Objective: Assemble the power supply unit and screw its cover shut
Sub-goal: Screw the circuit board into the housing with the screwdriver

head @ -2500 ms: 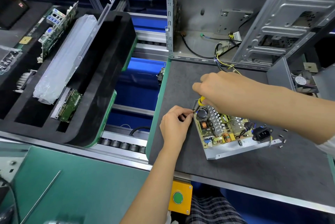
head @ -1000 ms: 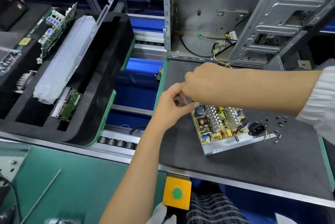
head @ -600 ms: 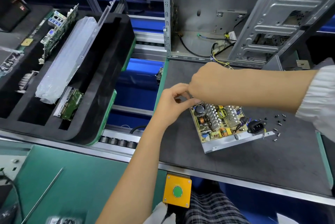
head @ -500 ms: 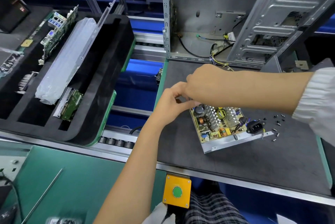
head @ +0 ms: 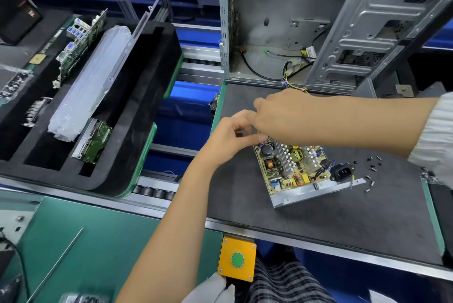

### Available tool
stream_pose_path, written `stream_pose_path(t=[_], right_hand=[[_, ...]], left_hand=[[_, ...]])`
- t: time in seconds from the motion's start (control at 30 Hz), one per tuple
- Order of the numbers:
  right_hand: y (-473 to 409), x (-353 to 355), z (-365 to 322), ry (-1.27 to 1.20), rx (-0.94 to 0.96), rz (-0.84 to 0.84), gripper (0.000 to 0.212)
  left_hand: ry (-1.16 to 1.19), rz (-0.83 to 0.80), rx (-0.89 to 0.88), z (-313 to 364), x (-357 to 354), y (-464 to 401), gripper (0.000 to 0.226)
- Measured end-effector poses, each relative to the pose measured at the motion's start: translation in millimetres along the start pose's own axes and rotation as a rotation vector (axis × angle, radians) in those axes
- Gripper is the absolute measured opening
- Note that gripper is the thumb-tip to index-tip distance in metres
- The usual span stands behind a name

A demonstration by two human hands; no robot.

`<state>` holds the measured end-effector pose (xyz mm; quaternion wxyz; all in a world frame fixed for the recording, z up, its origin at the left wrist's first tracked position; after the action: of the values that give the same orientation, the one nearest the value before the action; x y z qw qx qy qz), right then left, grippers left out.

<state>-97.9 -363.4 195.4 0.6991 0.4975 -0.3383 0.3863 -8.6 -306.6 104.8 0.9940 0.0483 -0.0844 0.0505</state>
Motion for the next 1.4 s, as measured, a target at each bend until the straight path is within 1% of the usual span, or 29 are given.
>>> stream_pose_path(t=[0.03, 0.07, 0.1, 0.2, 0.3, 0.33, 0.37, 0.47, 0.5, 0.53, 0.6, 0.63, 0.7, 0.77, 0.87, 0.97, 1.07, 1.13, 1.23, 1.4], right_hand=[[2, 1, 1, -0.012, 0.035, 0.021, 0.041], [2, 1, 1, -0.029, 0.051, 0.035, 0.047], [3, 1, 0, -0.054, 0.042, 0.027, 0.048], [3, -1, 4, -0.159, -0.096, 0.018, 0.040], [3, -2, -2, -0.044, -0.083, -0.001, 0.021], [4, -2, -4, -0.019, -0.073, -0.001, 0.019], [5, -1, -7, -0.013, -0.071, 0.005, 0.022], [7, -3, -8, -0.105, -0.029, 0.083, 0.045], [6, -4, -8, -0.131, -0.011, 0.084, 0.049], [5, -5, -8, -0.155, -0.013, 0.079, 0.048], [4, -3, -3, -0.209, -0.085, 0.085, 0.036], [5, -2, -1, -0.202, -0.122, 0.068, 0.030], [4, -2, -1, -0.130, -0.111, 0.022, 0.024], [3, -2, -4, -0.089, -0.078, -0.014, 0.022], [6, -4, -4, -0.085, -0.074, -0.018, 0.024], [8, -4, -3, -0.071, -0.061, -0.006, 0.021], [9, -4, -5, -0.055, -0.054, -0.019, 0.024], [9, -3, -5, -0.048, -0.047, -0.021, 0.025], [8, -1, -7, -0.039, -0.048, -0.029, 0.022], [7, -3, -7, -0.030, -0.074, -0.041, 0.021]], left_hand=[[0.016, 0.014, 0.010, 0, 1, -1, 0.027], [0.021, 0.030, 0.017, -1, 2, -1, 0.029], [0.012, 0.040, 0.015, -2, 1, -2, 0.031], [0.014, 0.065, 0.033, -4, -6, -5, 0.028], [0.045, 0.033, 0.036, -3, -9, -4, 0.023], [0.027, 0.019, 0.028, -2, -8, -3, 0.023], [0.009, 0.008, 0.024, -2, -7, -3, 0.023], [0.011, 0.003, 0.024, -2, -2, -2, 0.034], [0.015, 0.008, 0.024, -3, -2, -3, 0.035], [0.015, 0.026, 0.034, -4, -3, -4, 0.034], [0.029, 0.071, 0.048, -5, -6, -5, 0.037], [0.039, 0.078, 0.030, -4, -7, -6, 0.041], [0.045, 0.077, -0.019, -3, -9, -6, 0.046], [0.040, 0.084, -0.033, -4, -8, -5, 0.040], [0.119, 0.101, 0.017, -18, 3, 1, 0.027], [0.107, 0.214, 0.114, -40, 7, 14, 0.016], [-0.056, 0.376, 0.187, -61, -7, 26, 0.011], [-0.162, 0.461, 0.190, -66, -20, 28, 0.010], [-0.254, 0.503, 0.148, -63, -33, 24, 0.014], [-0.276, 0.536, 0.201, -62, -41, 24, 0.014]])
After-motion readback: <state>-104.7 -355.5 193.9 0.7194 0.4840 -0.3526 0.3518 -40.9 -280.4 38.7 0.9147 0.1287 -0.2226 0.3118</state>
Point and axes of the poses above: each hand's wrist, its own y-axis away from the middle knuckle, its own x-axis out of the back of the hand, z = x × y, the point moved 3 cm from there along -y, towards the middle knuckle, and after that the axes turned 5 degrees about x, right-handed, at the moved point
